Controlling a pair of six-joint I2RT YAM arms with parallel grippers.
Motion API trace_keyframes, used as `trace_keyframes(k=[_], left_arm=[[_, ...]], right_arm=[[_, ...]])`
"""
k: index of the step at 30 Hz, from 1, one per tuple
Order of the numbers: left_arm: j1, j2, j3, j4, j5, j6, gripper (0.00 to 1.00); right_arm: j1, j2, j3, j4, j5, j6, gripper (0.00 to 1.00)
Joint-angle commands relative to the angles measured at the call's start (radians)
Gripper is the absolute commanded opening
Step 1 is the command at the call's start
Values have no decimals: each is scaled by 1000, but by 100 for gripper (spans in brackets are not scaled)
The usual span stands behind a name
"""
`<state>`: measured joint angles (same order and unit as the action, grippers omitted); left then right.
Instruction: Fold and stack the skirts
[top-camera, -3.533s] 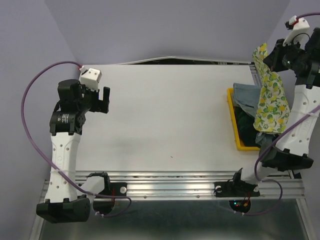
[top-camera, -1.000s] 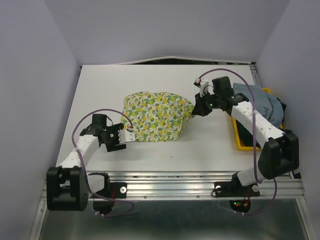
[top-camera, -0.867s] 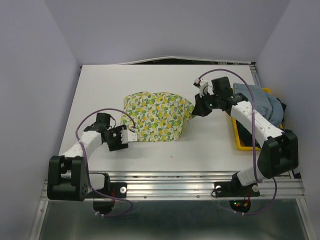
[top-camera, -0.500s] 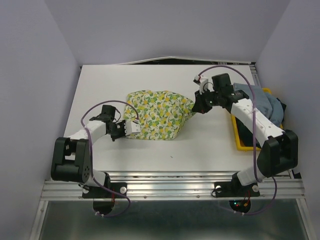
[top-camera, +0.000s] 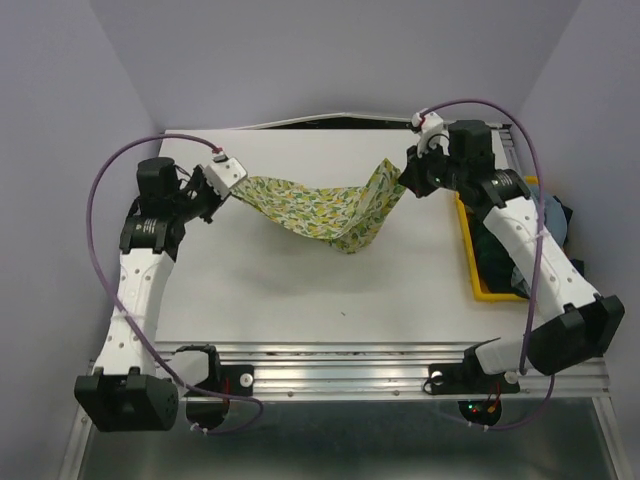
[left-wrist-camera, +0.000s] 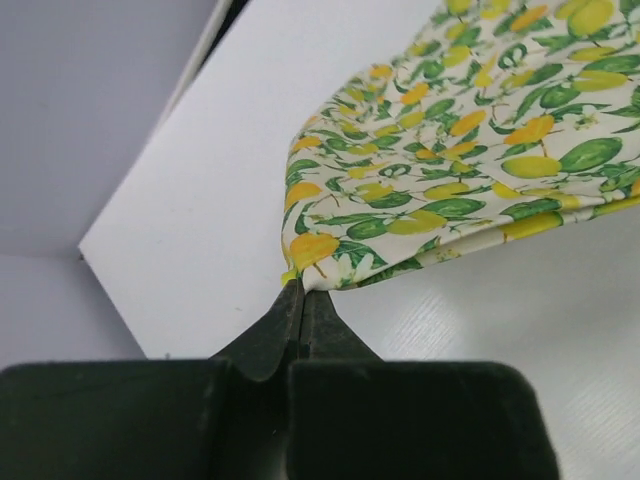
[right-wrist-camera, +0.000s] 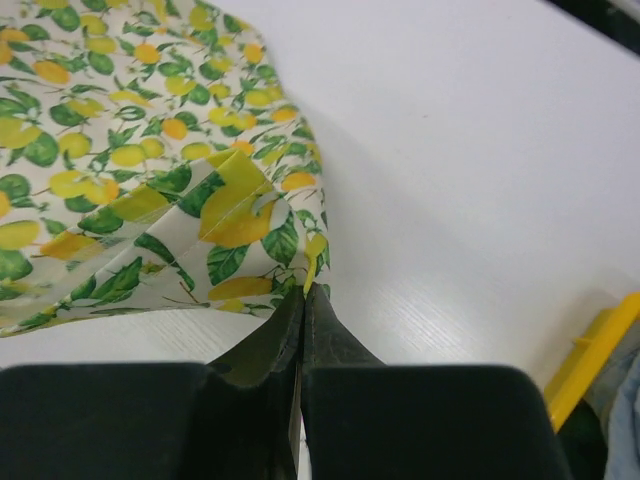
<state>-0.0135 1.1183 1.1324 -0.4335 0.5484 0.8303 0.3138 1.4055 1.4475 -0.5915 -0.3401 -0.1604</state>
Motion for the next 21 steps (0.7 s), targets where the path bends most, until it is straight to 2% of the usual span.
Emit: trace_keyframes(k=[1, 7, 13, 17, 21], left_arm=[[4, -139, 72, 7, -16, -181, 0], [4, -343, 67, -5, -111, -255, 0], [4, -575, 95, -79, -165, -261, 0], [4, -607, 115, -158, -127, -269, 0], [4, -560, 67, -169, -114, -290, 0]], right_arm=[[-2, -121, 67, 58, 78, 12, 1], [-2, -278, 45, 7, 18, 2, 1], [-2, -419, -5, -54, -60, 54, 1], [-2, -461, -55, -51, -57, 82, 1], [-2, -386, -156, 34, -27, 108, 1]])
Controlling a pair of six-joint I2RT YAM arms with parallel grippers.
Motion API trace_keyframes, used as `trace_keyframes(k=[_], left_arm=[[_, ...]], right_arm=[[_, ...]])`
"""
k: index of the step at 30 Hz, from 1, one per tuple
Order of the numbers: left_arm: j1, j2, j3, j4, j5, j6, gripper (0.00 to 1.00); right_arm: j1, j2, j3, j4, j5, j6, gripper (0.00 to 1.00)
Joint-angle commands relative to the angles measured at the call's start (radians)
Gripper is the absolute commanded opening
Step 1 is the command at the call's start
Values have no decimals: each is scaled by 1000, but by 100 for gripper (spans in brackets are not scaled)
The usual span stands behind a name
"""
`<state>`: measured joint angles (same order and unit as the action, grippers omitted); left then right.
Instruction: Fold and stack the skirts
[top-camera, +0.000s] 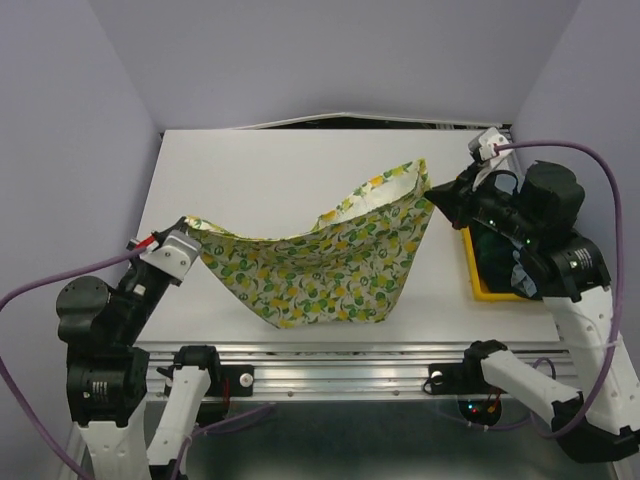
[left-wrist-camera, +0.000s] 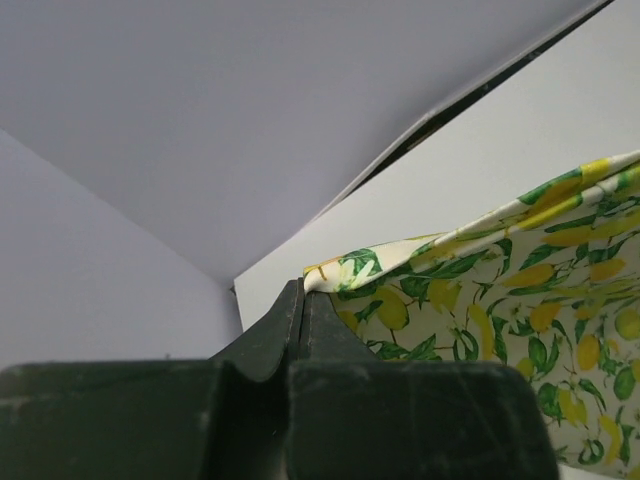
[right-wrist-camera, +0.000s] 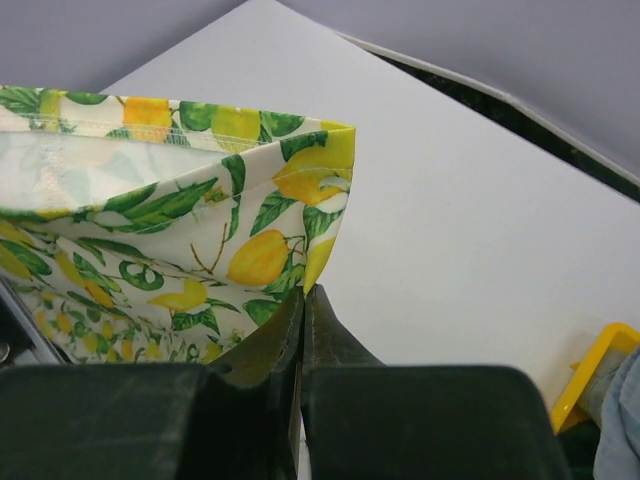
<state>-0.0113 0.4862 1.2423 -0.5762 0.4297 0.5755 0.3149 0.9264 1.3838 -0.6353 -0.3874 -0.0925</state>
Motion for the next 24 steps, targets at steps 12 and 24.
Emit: trace_keyframes(k=[12, 24], left_arm=[[2, 767, -28, 329, -111, -256, 17], [99, 976, 165, 194, -83, -252, 80]], right_arm=[[-4, 731, 38, 319, 206, 89, 38], [-48, 842, 273, 23, 50, -16, 92]])
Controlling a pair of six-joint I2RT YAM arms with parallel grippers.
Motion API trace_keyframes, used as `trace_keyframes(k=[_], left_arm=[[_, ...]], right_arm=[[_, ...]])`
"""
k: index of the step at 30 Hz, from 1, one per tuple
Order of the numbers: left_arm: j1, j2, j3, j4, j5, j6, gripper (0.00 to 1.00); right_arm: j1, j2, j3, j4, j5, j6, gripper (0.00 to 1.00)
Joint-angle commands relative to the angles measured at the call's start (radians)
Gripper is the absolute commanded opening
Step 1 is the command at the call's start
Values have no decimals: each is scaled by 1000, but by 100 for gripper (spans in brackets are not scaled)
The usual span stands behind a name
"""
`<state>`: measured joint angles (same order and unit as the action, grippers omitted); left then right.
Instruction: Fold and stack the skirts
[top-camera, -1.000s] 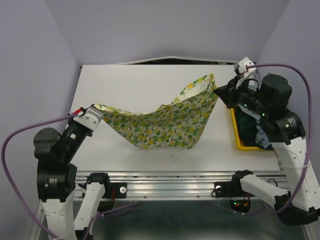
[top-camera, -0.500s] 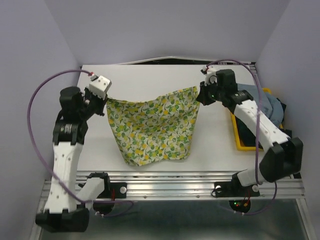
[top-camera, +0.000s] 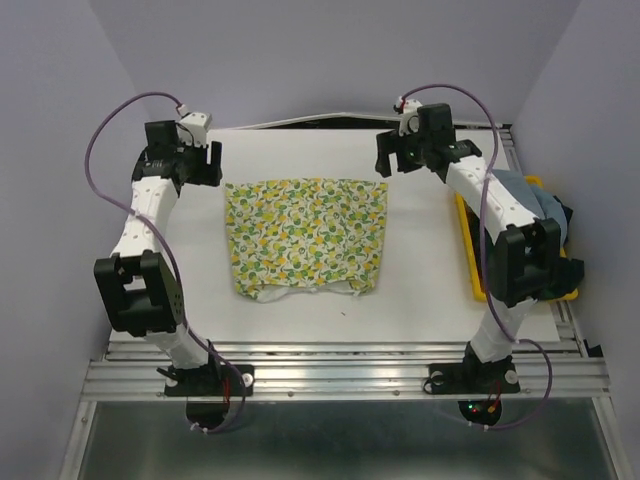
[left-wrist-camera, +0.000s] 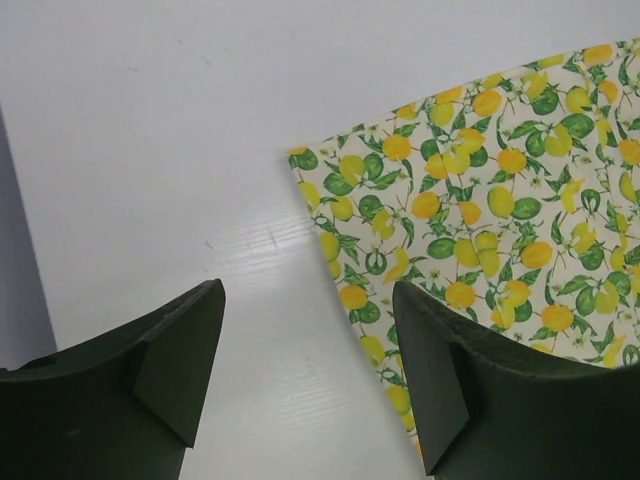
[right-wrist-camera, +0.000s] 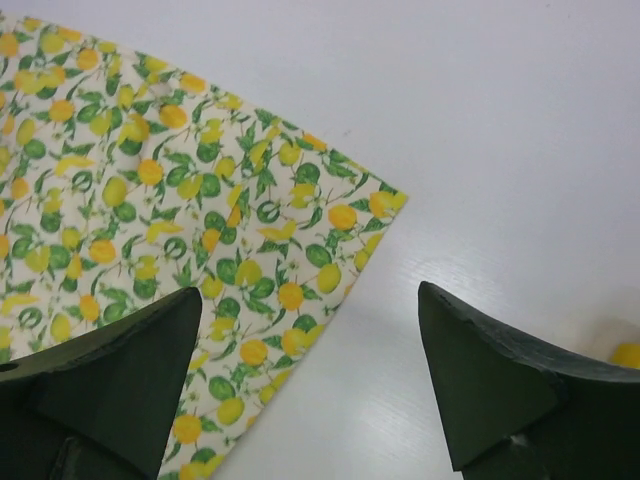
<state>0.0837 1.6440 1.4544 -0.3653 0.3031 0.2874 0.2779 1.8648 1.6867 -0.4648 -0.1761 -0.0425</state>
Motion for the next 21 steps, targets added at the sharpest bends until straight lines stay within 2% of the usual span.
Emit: trace_keyframes(k=[1, 2, 5, 11, 13, 16, 21], left_arm=[[4, -220, -93, -41, 68, 98, 79], [4, -296, -188, -59, 123, 139, 77], [4, -450, -367, -150, 226, 329, 70], [-15, -674, -641, -414, 258, 758, 56], [-22, -717, -693, -481, 258, 824, 56], [-30, -774, -746, -469, 242, 865, 57], [-131, -688, -759, -460, 157, 840, 61]], right_arm=[[-11, -154, -74, -185, -210, -82, 90], [-11, -186, -173, -201, -311, -112, 85], [10, -326, -319, -238, -399, -196, 76], [89, -507, -580, -287, -379, -324, 64], [107, -552, -626, -268, -352, -333, 62], [135, -575, -696, -233, -310, -347, 58], [210, -564, -769, -169, -228, -365, 58]])
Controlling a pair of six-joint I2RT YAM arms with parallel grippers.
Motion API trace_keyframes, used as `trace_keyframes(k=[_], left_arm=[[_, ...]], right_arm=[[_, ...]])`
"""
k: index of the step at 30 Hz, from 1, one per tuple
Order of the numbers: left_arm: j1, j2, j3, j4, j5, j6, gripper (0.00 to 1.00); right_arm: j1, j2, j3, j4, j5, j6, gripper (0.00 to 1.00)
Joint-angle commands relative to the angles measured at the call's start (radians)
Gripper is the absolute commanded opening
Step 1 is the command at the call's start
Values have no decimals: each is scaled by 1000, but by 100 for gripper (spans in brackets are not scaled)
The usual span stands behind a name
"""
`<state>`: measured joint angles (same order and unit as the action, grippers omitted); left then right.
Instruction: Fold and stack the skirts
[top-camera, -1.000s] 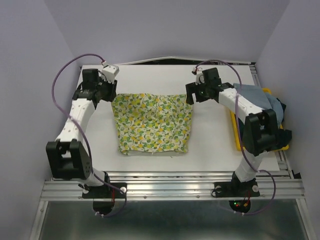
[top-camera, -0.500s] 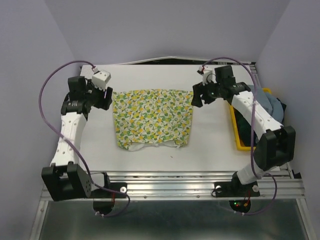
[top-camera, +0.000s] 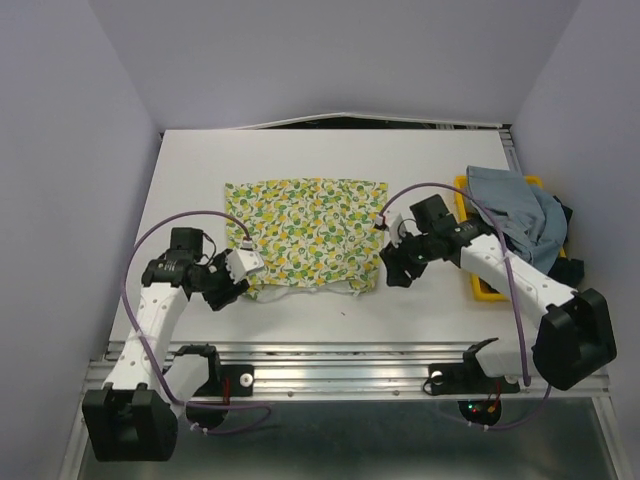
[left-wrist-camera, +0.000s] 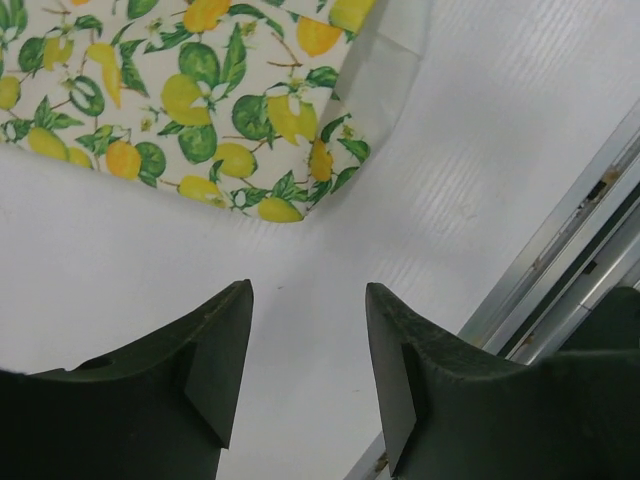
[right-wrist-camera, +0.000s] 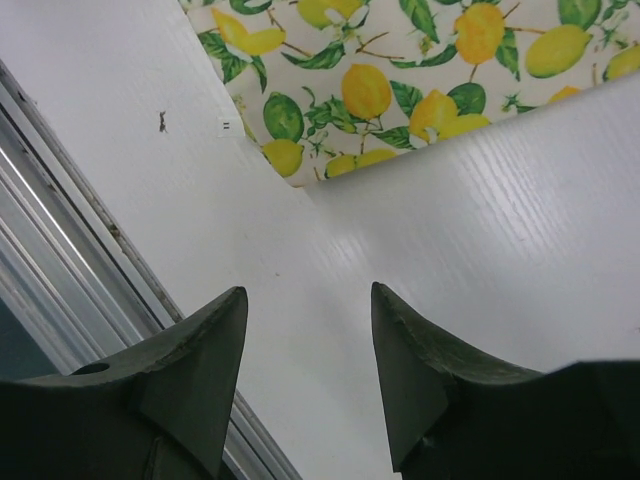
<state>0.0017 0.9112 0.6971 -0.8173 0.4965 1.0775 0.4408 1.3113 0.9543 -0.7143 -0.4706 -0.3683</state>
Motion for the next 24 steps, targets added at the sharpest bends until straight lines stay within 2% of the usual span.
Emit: trace_keyframes(k=[1, 5, 9, 15, 24], left_arm=[[-55, 58, -7, 7, -42, 44, 62], [-95, 92, -8, 66, -42, 6, 66], [-183, 143, -24, 139, -93, -53, 66], [-247, 172, -38, 266, -142, -145, 66], [-278, 201, -30, 317, -177, -208, 60]], right_arm=[[61, -9, -46, 93, 79, -40, 58], [95, -4, -81, 156, 104, 5, 61], [114, -1, -101, 231, 98, 49, 70], [148, -1, -129, 291, 98, 98, 71], [179, 0, -209, 404, 184, 98, 72]])
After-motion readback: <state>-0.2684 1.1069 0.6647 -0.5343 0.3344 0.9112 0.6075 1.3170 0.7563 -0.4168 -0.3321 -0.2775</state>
